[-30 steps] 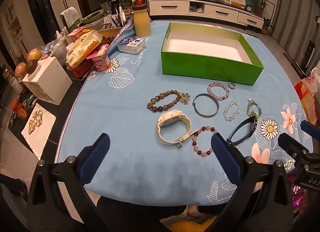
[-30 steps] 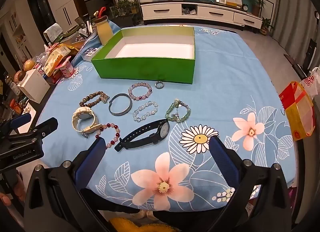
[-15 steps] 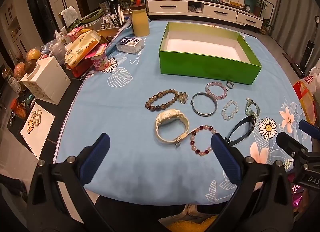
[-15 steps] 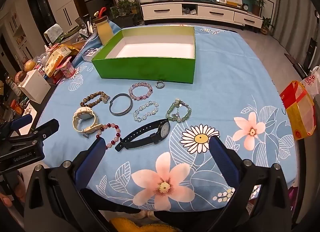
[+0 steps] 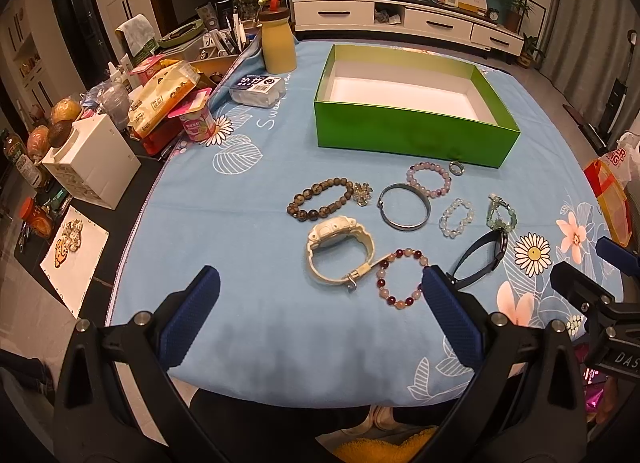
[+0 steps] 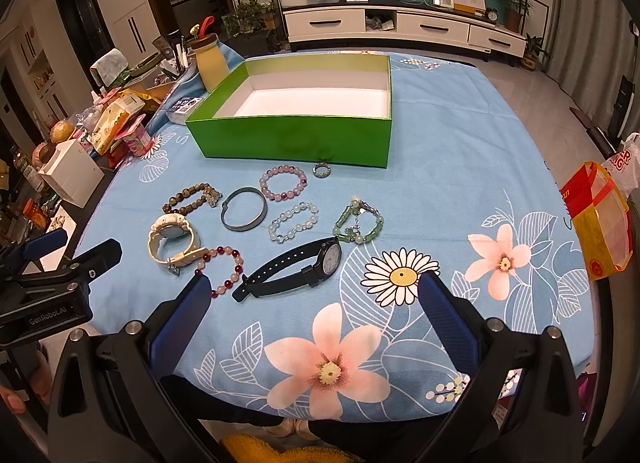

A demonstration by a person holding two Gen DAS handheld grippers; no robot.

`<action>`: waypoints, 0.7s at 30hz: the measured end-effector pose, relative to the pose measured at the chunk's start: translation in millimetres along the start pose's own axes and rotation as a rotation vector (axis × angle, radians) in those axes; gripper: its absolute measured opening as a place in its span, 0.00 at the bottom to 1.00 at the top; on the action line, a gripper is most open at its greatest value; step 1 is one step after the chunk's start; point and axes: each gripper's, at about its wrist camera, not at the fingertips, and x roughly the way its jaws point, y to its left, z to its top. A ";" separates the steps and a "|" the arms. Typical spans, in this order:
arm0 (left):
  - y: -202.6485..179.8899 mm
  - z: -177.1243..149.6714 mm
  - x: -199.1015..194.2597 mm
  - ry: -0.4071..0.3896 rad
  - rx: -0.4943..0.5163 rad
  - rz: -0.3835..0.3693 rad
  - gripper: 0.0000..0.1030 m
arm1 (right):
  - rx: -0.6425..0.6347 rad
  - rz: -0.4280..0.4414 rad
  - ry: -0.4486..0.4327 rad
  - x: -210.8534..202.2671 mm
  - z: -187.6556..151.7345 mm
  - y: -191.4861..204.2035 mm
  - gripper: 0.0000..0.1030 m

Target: Organize jewelry

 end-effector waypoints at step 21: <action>-7.0 -2.3 -4.5 0.000 0.006 -0.001 0.98 | 0.002 0.004 -0.003 -2.6 -1.7 -0.1 0.99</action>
